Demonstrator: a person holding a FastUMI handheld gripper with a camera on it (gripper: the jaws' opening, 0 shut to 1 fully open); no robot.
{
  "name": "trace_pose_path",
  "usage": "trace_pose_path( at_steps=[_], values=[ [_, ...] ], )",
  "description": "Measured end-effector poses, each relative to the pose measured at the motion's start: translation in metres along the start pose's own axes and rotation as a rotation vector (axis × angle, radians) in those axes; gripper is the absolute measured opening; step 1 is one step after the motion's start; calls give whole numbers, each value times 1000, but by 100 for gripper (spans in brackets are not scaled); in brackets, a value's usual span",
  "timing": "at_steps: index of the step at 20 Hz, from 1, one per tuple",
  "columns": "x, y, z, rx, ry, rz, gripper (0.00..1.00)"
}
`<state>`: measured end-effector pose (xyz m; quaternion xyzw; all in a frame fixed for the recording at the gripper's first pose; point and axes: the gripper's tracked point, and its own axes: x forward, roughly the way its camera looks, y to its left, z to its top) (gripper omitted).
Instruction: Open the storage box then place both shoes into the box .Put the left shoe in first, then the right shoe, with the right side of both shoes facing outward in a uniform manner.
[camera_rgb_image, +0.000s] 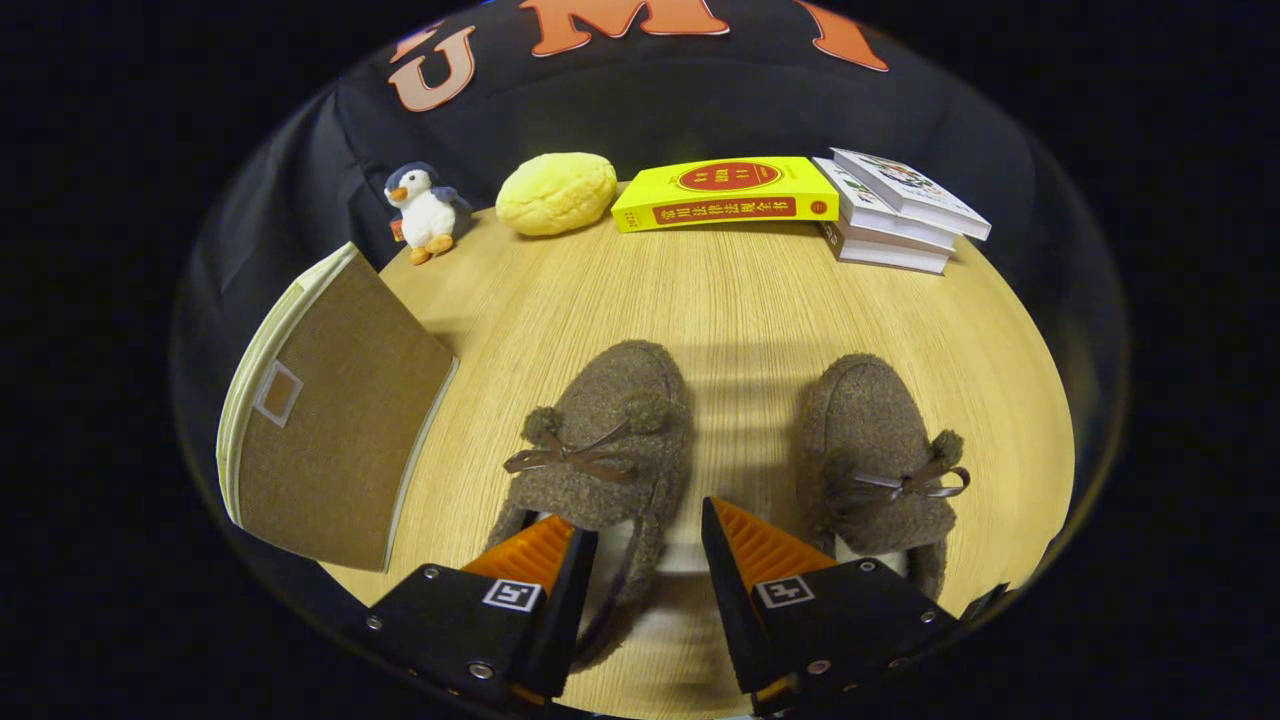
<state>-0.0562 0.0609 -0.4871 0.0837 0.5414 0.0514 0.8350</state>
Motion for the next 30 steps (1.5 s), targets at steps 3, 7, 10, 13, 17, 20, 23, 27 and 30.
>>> trace_pose_path(
  at_steps=[3,7,10,13,17,20,23,27,30],
  values=[
    [8,-1,1,22,-3,-8,56],
    [16,-3,2,12,-14,-28,52],
    [20,1,2,40,-14,-17,47],
    [19,3,1,103,4,6,26],
    [8,-2,8,141,-2,-41,6],
    [-12,14,28,171,-23,-23,5],
    [-43,41,55,158,-55,-10,5],
    [-82,82,90,115,-92,1,5],
    [-103,118,109,109,-113,30,5]
  ],
)
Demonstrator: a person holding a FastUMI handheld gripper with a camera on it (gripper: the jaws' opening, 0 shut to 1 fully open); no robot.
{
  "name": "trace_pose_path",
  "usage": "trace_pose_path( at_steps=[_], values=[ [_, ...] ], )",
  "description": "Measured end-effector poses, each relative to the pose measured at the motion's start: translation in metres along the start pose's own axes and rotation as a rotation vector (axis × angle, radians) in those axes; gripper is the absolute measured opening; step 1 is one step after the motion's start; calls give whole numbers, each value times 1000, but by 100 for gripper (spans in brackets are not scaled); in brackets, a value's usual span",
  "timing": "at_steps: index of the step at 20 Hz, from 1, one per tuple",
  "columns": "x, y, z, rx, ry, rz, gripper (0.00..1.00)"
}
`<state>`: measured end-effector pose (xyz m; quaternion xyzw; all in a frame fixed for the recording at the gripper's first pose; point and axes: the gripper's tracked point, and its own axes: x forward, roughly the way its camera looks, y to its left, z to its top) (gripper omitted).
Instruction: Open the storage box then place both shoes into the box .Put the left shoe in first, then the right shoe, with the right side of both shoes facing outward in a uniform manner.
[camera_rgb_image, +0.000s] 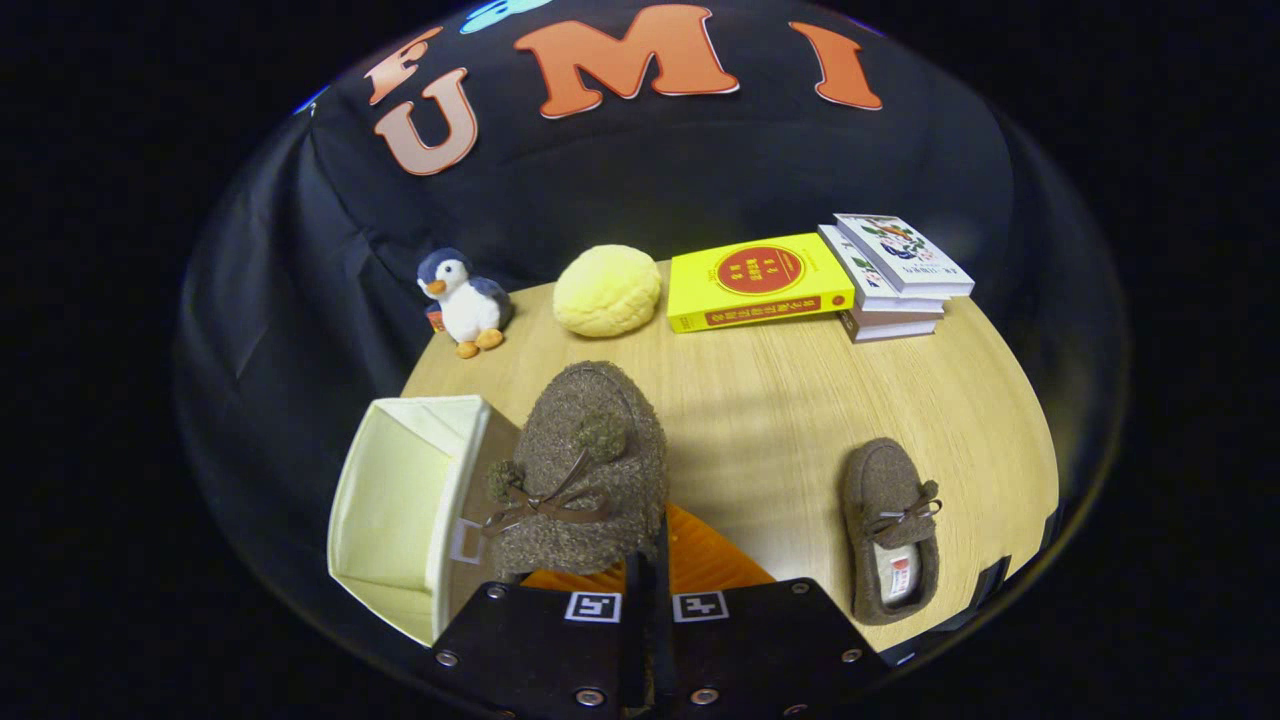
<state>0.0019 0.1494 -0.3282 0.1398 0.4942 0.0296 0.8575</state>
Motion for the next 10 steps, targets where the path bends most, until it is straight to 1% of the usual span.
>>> trace_pose_path(
  at_steps=[2,5,10],
  values=[
    [-5,30,6,-13,-2,18,4],
    [-5,75,2,-9,24,43,4],
    [14,144,-6,-37,55,76,4]
  ],
)
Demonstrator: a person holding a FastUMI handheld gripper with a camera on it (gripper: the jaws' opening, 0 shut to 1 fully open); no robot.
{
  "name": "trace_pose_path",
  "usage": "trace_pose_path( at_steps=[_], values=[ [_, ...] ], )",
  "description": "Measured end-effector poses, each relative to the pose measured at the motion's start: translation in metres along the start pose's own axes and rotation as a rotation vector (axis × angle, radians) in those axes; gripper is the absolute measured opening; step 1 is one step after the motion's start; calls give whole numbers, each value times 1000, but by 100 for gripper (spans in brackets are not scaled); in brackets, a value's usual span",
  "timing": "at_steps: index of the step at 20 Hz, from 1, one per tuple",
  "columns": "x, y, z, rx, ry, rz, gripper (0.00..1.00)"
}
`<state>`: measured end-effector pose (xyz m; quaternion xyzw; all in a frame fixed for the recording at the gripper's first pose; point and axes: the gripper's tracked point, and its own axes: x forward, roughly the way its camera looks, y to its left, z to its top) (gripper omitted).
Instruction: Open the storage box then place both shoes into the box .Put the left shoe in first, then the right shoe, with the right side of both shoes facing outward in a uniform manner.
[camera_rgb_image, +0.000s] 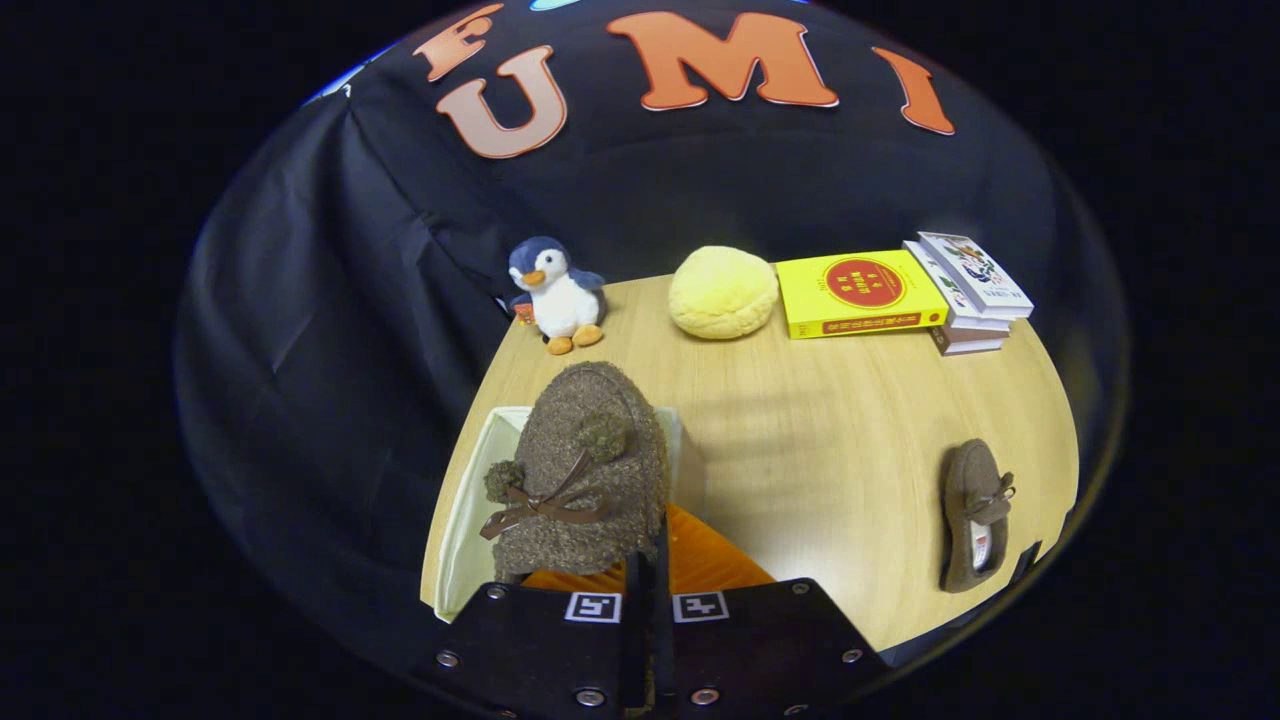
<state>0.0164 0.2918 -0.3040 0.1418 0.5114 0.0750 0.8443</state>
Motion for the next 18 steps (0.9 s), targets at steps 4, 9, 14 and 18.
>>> trace_pose_path(
  at_steps=[4,9,14,18],
  values=[
    [30,32,-20,1,55,-12,5],
    [60,50,-46,35,132,-32,5],
    [70,72,-67,60,204,51,17],
    [57,73,-62,49,196,133,42]
  ],
)
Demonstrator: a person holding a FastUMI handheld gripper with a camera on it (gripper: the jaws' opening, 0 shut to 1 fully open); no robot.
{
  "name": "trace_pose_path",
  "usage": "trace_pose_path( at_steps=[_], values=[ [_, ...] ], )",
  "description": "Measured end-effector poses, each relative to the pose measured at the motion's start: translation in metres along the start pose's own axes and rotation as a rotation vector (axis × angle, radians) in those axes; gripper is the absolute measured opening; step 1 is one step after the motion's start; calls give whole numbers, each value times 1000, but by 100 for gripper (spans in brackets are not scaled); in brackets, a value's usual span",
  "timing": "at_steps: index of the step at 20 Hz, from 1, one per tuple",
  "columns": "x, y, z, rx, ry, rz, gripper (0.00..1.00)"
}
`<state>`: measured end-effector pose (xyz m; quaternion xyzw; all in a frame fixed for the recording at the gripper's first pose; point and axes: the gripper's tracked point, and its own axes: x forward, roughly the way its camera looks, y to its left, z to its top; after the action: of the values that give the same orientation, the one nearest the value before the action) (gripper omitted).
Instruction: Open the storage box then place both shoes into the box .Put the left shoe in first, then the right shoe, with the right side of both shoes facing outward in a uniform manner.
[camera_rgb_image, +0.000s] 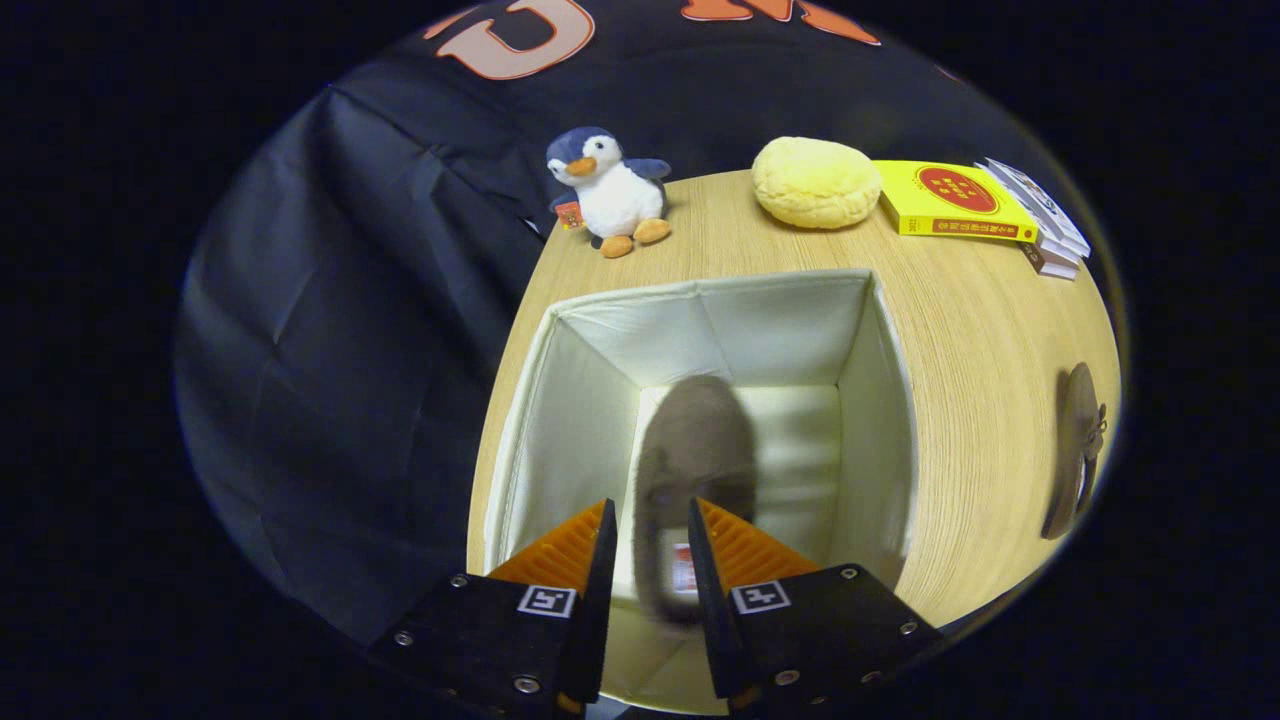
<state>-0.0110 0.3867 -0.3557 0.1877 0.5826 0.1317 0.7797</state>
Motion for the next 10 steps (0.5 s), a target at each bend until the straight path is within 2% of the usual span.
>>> trace_pose_path(
  at_steps=[4,5,10],
  values=[
    [-39,-12,18,-9,-77,90,56],
    [-52,-20,23,-12,-104,104,62],
    [-105,-87,40,-35,-208,105,84]
  ],
)
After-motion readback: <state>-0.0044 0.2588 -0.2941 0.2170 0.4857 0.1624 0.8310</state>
